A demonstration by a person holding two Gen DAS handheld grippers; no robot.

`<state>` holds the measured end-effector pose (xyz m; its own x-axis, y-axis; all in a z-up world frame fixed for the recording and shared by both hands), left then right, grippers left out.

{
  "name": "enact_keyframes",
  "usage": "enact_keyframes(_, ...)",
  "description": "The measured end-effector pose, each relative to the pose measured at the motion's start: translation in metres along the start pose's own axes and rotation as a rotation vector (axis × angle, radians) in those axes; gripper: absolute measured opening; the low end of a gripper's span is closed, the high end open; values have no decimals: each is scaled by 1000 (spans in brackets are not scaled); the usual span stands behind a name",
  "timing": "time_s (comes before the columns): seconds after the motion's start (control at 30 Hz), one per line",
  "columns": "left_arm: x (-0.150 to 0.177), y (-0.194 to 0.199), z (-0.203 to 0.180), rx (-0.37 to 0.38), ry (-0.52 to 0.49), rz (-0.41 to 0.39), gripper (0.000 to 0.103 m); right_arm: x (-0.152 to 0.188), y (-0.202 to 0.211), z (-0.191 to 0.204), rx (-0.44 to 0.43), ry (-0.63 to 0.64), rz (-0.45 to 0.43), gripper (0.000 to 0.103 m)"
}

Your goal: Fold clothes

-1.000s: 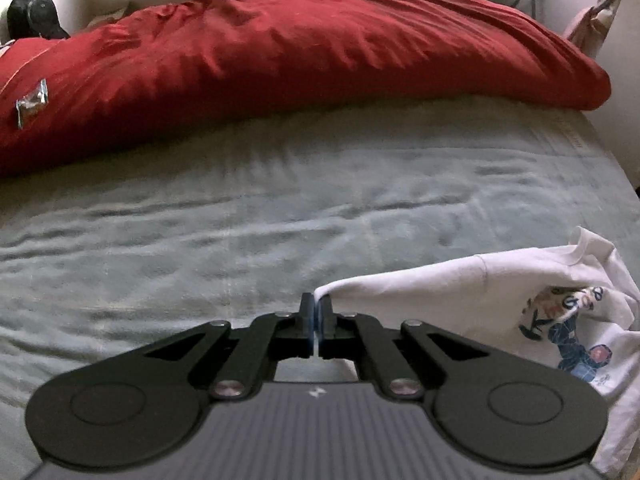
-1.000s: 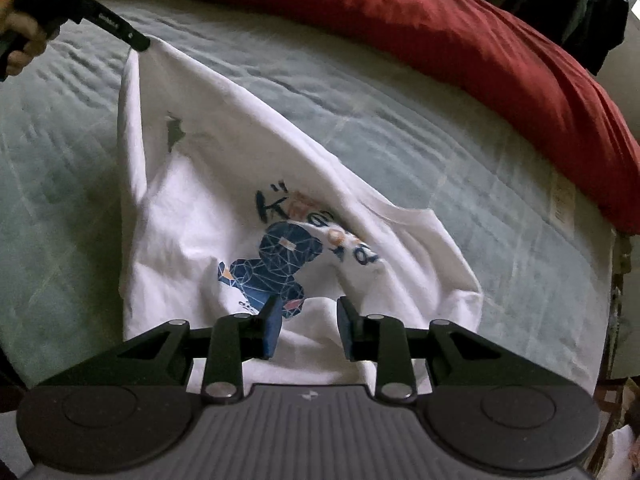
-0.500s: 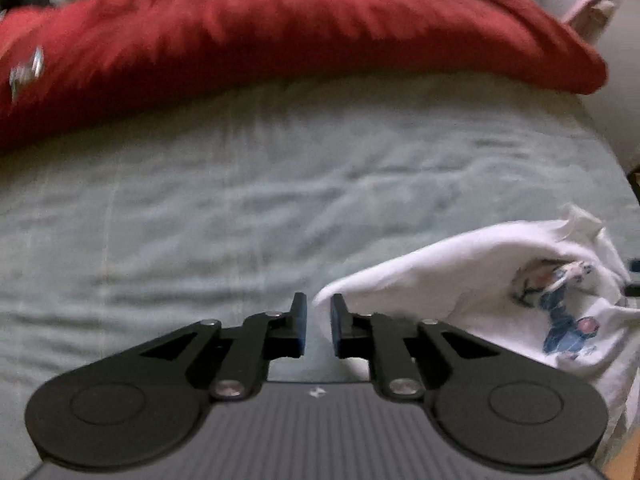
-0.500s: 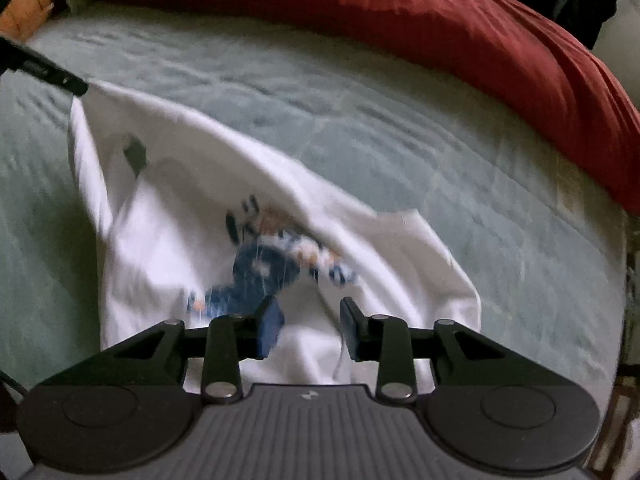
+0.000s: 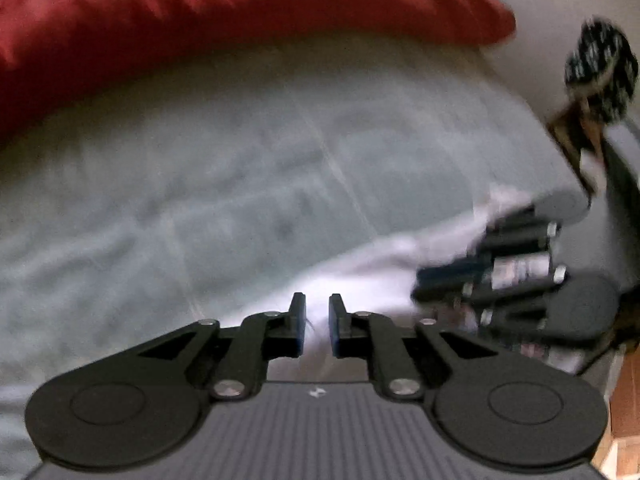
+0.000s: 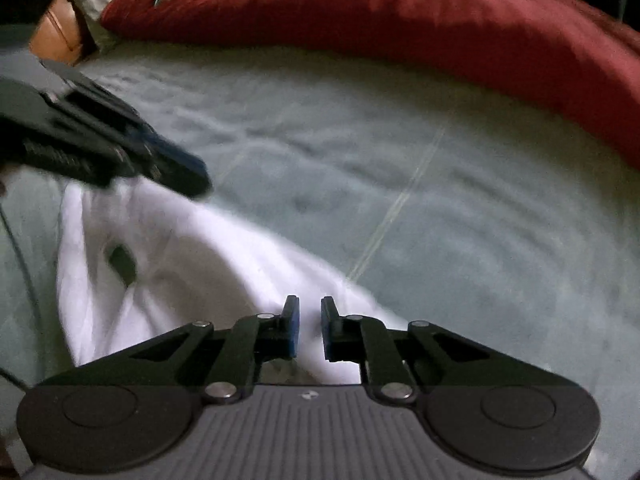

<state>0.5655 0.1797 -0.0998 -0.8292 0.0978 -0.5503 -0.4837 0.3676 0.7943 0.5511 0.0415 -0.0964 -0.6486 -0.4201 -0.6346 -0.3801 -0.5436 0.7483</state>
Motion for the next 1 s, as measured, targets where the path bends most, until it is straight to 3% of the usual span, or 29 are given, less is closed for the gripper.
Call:
enact_keyframes(0.1, 43, -10, -4, 33, 46, 112, 11, 30, 1, 4, -30, -44, 33, 14)
enact_keyframes(0.2, 58, -3, -10, 55, 72, 122, 11, 55, 6, 11, -51, -73, 48, 15)
enact_keyframes(0.27, 48, 5, -12, 58, 77, 123, 11, 62, 10, 14, -47, -81, 33, 15)
enact_keyframes(0.43, -15, 15, -14, 91, -51, -7, 11, 69, 11, 9, -58, -147, 0, 15)
enact_keyframes(0.53, -43, -10, -7, 98, -71, -48, 10, 69, 14, 4, -77, -175, -16, 15)
enact_keyframes(0.67, -49, -49, -12, 129, -81, -29, 10, 53, 37, 3, -102, -137, -45, 16)
enact_keyframes(0.83, -32, -63, -25, 157, -92, 25, 9, 19, 63, -22, -24, -20, -122, 16)
enact_keyframes(0.93, -18, -53, -30, 162, -97, 41, 9, 5, 49, -56, 71, -33, -129, 16)
enact_keyframes(1.0, -9, -44, -32, 169, -84, 47, 9, 10, 34, -69, 83, -69, -95, 16)
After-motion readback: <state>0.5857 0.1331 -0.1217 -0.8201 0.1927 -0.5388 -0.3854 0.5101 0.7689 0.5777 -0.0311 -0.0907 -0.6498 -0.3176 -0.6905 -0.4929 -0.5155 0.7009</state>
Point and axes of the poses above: each gripper's, at about its wrist camera, not at the fingertips, and y roughly against the way its jaws point, z to its left, x to its underside, the point moved 7 cm from there along -y, roughly the way its jaws point, and after that the axes turned 13 degrees about -z, right-handed, at the moved point
